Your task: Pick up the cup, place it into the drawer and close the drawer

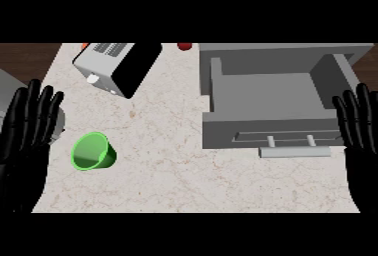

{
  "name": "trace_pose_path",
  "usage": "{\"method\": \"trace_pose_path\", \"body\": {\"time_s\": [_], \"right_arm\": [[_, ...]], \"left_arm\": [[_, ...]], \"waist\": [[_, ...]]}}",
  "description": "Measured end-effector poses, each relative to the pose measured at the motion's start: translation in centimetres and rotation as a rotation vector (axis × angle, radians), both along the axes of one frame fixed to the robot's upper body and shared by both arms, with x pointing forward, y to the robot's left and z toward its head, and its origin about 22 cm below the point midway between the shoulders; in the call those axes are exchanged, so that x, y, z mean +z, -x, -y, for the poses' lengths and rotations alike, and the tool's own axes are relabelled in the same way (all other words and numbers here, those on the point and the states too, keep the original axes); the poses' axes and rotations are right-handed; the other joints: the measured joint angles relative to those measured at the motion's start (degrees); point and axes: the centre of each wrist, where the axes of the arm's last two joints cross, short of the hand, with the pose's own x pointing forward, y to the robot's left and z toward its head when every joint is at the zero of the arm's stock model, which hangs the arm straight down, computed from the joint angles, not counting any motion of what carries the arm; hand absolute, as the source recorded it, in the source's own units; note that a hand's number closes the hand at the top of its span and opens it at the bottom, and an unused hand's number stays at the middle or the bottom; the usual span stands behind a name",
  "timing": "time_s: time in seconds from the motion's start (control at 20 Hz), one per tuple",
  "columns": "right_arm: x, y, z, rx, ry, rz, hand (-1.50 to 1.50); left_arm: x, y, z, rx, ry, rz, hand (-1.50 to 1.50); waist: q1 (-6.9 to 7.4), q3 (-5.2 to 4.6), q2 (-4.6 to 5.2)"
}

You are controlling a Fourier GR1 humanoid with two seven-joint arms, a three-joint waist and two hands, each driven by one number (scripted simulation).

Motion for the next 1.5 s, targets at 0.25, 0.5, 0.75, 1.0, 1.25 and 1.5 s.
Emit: {"method": "trace_pose_path", "body": {"time_s": [0.25, 0.5, 0.75, 1.0, 1.25, 1.5], "right_arm": [[0.0, -0.2, -0.2, 0.009, -0.007, 0.027, -1.5], [-0.2, -0.8, -0.2, 0.094, 0.039, -0.046, -1.5], [0.4, -2.1, -0.5, 0.142, 0.053, -0.092, -1.5], [0.6, -3.8, -0.5, 0.15, 0.058, -0.107, -1.5], [1.0, -4.9, 0.1, 0.159, 0.067, -0.096, -1.5], [1.2, -5.6, 0.8, 0.167, 0.07, -0.075, -1.5]], "left_arm": [[0.1, -0.5, -2.7, -0.202, -0.003, -0.003, -1.5], [-2.3, -1.2, -5.8, -0.36, 0.126, -0.171, -1.5], [-4.5, -2.6, -10.3, -0.417, 0.199, -0.261, -1.5], [-6.3, -4.5, -12.8, -0.396, 0.187, -0.33, -1.5], [-9.2, -5.8, -14.0, -0.361, 0.171, -0.383, -1.5], [-12.5, -6.6, -15.2, -0.318, 0.153, -0.428, -1.5]], "waist": [[0.7, -1.12, -0.03], [1.09, -1.48, 0.14], [0.99, -1.51, 0.05], [0.86, -1.5, -0.02], [0.71, -1.5, 0.0], [0.47, -1.53, 0.04]]}}
